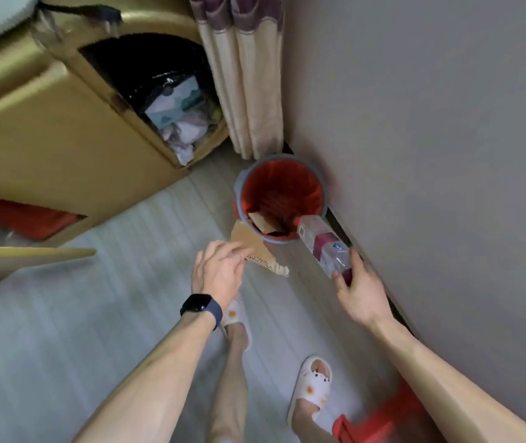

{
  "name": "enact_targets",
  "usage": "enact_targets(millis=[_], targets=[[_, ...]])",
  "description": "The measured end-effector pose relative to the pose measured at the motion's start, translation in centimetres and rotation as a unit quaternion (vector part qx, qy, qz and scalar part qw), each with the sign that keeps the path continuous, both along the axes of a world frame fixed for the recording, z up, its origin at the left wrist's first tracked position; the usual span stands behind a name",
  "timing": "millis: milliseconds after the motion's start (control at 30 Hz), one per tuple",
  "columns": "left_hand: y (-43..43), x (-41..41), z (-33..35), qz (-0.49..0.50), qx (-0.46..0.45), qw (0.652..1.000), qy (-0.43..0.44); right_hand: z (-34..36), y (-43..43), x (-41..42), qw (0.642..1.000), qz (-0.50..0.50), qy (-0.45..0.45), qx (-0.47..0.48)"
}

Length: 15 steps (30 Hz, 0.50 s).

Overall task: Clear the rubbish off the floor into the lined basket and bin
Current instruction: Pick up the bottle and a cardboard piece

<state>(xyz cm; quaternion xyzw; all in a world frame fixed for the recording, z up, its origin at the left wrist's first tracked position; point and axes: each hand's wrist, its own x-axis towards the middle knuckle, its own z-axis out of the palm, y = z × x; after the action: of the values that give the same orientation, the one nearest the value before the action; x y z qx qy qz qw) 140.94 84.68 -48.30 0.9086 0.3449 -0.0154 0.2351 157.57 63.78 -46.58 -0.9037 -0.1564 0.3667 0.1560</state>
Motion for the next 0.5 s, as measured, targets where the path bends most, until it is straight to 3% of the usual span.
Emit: enact_targets(millis=[167, 367, 400, 500], targets=[[8.1, 7.4, -3.2, -0.215, 0.054, 0.975, 0.029, -2.5, 6.2, 5.2, 0.998, -0.006, -0.065, 0.011], [11.4, 12.0, -9.3, -0.329, 0.07, 0.942, 0.016, -9.2, 11.2, 8.9, 0.99, 0.088, -0.111, -0.013], [11.5, 12.6, -10.3, -0.343, 0.09, 0.934, 0.032, -10.6, 11.8, 9.5, 0.988, 0.102, -0.114, -0.026], [11.2, 14.0, -14.1, -0.35, 0.042, 0.917, 0.188, -14.7, 13.4, 10.9, 0.972, 0.178, -0.13, -0.075]])
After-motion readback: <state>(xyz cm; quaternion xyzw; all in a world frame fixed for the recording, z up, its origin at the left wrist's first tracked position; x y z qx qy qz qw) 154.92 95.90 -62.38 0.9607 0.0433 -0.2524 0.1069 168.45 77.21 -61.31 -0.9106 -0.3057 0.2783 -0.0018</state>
